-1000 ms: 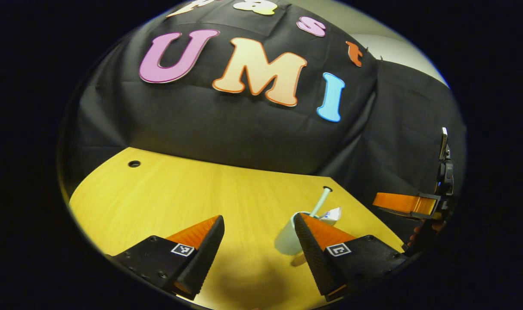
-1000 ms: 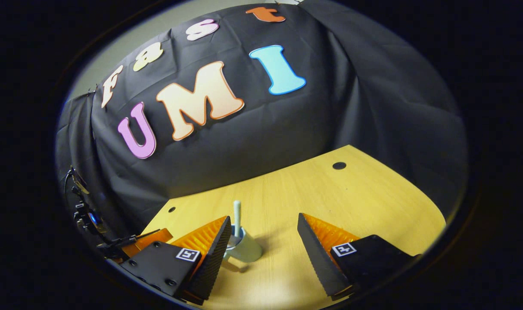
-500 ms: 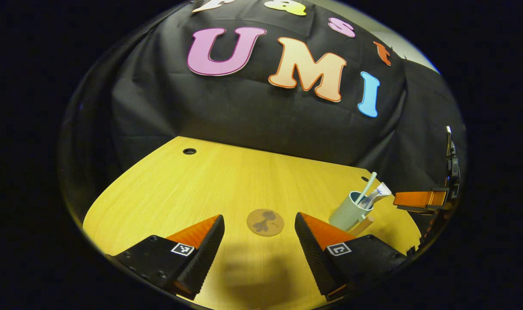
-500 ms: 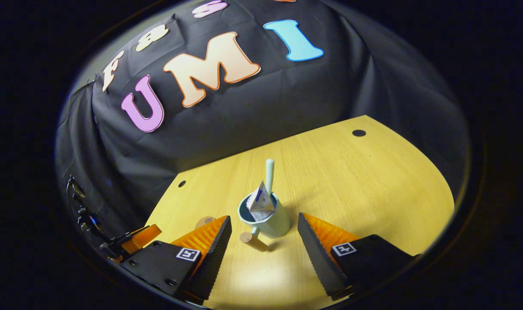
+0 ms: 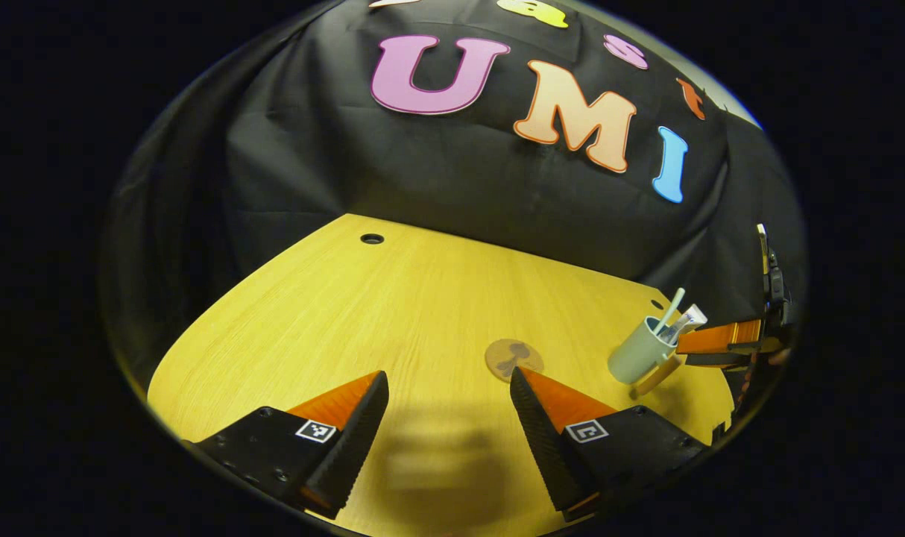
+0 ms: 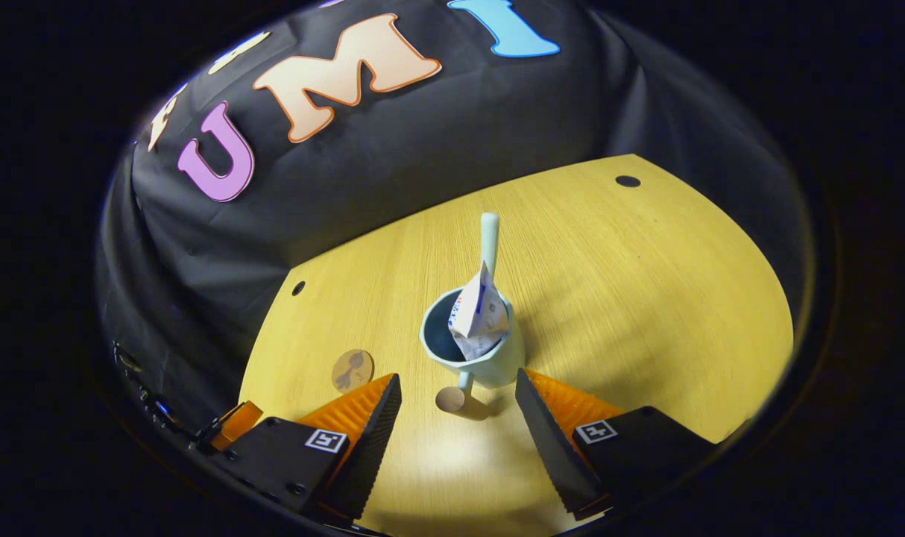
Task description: Put the toothbrush and toothpaste on the desktop into the cup, then pick up the cup and place it on the coaster on the desktop.
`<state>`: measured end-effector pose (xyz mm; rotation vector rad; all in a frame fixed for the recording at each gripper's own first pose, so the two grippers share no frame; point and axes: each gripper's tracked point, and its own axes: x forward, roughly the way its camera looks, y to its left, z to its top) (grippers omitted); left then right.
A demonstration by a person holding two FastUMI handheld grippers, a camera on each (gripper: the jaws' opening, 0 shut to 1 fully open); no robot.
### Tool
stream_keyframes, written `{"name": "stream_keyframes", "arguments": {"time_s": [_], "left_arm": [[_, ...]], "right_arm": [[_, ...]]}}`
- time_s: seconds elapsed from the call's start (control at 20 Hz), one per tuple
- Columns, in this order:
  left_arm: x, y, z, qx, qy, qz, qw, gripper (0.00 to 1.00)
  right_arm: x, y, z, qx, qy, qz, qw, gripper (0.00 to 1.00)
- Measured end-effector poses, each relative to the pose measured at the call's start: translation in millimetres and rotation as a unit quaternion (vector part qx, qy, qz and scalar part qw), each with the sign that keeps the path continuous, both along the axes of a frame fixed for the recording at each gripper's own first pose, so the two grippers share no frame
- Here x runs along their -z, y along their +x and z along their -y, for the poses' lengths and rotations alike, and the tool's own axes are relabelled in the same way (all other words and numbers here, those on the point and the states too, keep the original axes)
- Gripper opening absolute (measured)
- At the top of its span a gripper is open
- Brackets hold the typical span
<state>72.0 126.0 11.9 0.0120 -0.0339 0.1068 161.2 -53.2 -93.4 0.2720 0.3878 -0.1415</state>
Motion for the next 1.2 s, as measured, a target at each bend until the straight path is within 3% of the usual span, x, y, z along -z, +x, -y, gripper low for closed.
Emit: {"name": "stream_keyframes", "arguments": {"time_s": [0.4,0.45,0.5,0.65,0.7,0.75,0.8,0.9,0.95,1.0,1.2], "left_arm": [[8,-13,-38,-0.023,-0.012,-0.011,1.0,0.95],[9,-12,-39,-0.023,-0.013,-0.013,1.0,0.95],[10,-11,-42,-0.024,-0.013,-0.016,0.999,0.95],[14,-10,-43,-0.024,-0.008,-0.024,0.999,0.95],[15,-10,-45,-0.024,-0.005,-0.027,0.999,0.95],[16,-11,-46,-0.024,-0.003,-0.031,0.999,0.95],[16,-10,-47,-0.023,-0.001,-0.033,0.999,0.95],[19,-9,-48,-0.022,-0.004,-0.037,0.999,0.95],[21,-8,-48,-0.021,-0.006,-0.041,0.999,0.95],[23,-7,-46,-0.019,-0.008,-0.045,0.999,0.95],[27,-9,-44,-0.013,-0.009,-0.053,0.998,0.95]], "right_arm": [[32,18,11,0.024,-0.012,-0.098,0.995,0.95],[34,19,12,0.025,-0.017,-0.11,0.993,0.84],[38,21,12,0.026,-0.023,-0.119,0.992,0.91],[41,26,16,0.031,-0.039,-0.137,0.989,0.91],[42,28,17,0.033,-0.041,-0.141,0.989,0.82],[43,30,17,0.032,-0.042,-0.147,0.988,0.86],[45,31,18,0.033,-0.049,-0.156,0.986,0.74],[48,36,20,0.029,-0.063,-0.169,0.983,0.71],[49,37,22,0.027,-0.074,-0.177,0.981,0.75],[49,36,23,0.023,-0.086,-0.186,0.979,0.68],[52,35,22,0.007,-0.121,-0.211,0.97,0.6]]}}
